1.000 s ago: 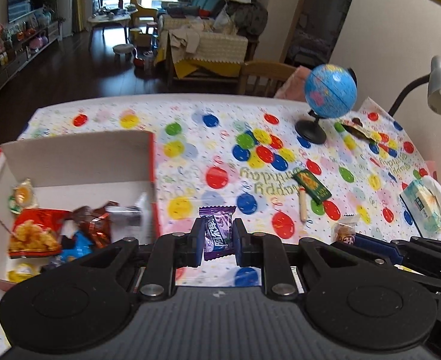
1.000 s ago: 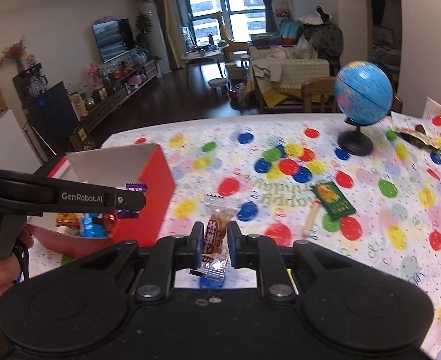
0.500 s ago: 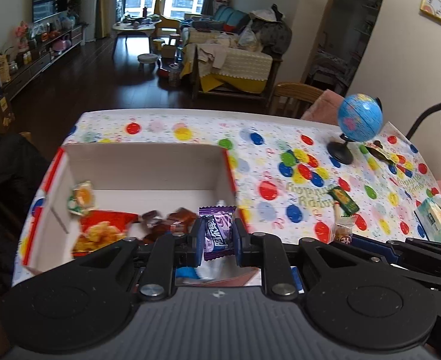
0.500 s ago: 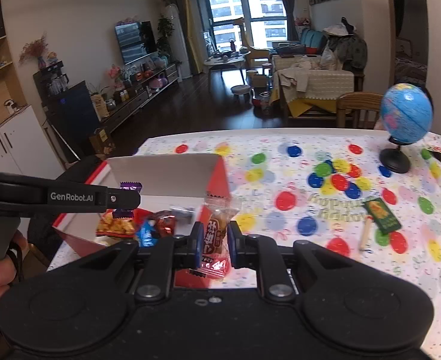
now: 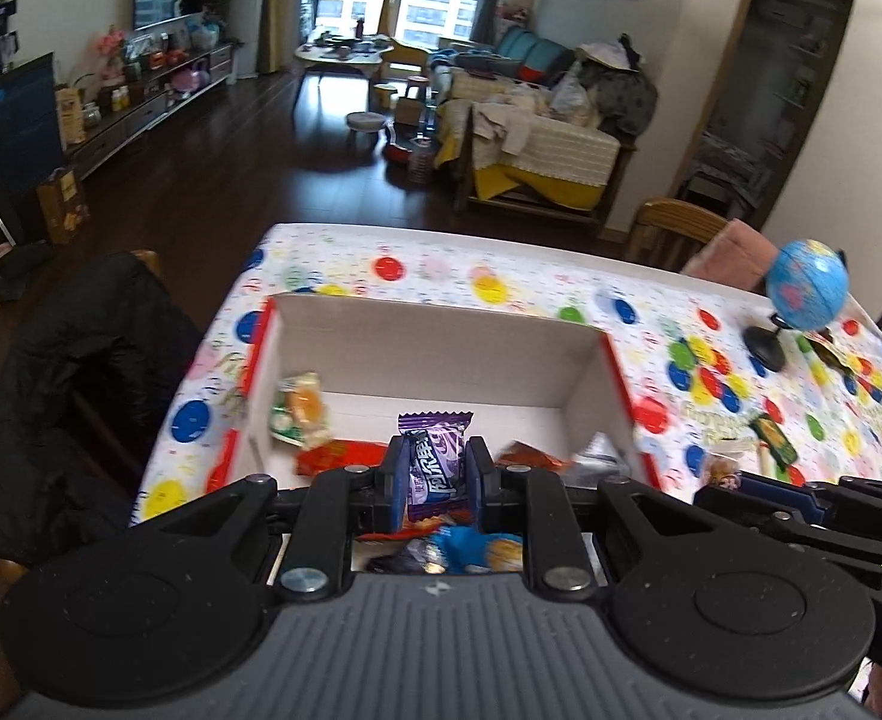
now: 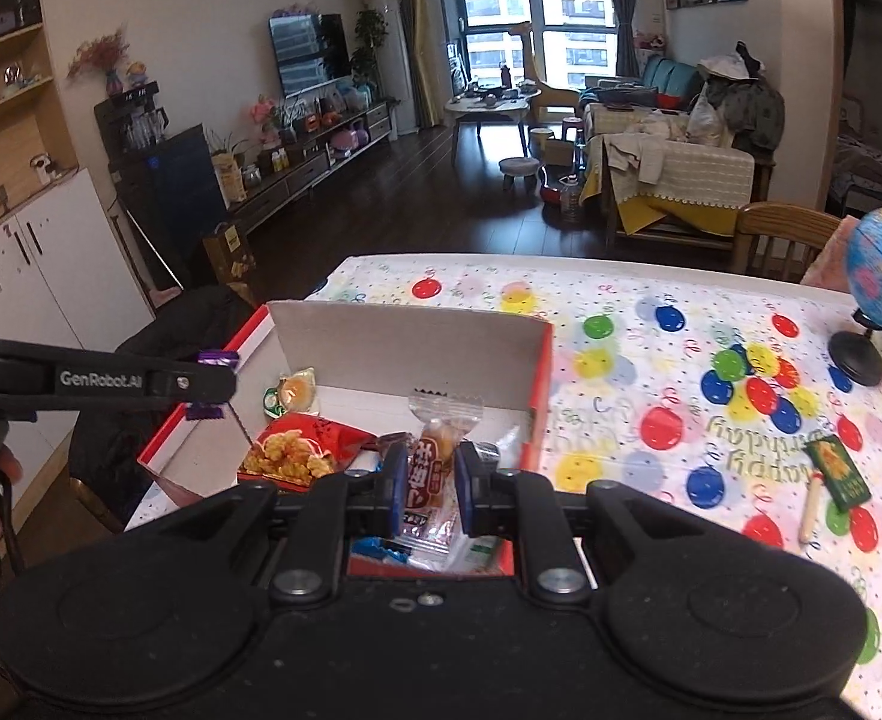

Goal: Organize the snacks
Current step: 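Carry both held snacks over the cardboard box and lower them inside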

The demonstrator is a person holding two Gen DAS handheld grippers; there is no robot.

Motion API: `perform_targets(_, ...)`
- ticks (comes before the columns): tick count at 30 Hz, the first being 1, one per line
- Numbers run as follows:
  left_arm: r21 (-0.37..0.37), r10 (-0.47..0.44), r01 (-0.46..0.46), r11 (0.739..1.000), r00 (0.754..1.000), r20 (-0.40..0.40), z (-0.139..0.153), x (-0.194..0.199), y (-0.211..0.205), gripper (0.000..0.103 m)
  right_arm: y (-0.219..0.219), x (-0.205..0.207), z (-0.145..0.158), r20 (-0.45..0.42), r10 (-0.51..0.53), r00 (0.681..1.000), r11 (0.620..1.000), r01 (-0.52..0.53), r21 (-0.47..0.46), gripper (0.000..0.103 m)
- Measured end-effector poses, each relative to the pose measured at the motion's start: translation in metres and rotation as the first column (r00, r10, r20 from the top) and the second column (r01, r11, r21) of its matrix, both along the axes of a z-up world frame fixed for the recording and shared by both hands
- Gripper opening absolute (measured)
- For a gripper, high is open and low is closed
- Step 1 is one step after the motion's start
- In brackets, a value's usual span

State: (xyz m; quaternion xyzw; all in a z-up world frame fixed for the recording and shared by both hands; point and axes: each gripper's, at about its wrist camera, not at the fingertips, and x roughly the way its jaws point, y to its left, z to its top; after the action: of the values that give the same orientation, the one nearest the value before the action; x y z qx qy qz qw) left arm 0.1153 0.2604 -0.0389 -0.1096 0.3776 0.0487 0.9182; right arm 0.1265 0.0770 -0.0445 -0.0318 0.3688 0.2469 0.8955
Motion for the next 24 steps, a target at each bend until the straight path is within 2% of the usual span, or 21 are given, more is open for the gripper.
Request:
perform_targets(13, 0.007, 0.064, -0.063, 0.998, 0.994, -0.086, -0.040, 0.034, 0.053, 0.019, 0.039, 0.045, -0.045, -0.101, 0.001, 0.995, 0.997, -0.008, -0.070, 0.015)
perform_targets(24, 0.015, 0.031, -0.028, 0.999, 0.983, -0.180, -0.078, 0.051, 0.051, 0.019, 0.044, 0.055, -0.081, -0.187, -0.015, 0.982, 0.995, -0.002, -0.095, 0.015)
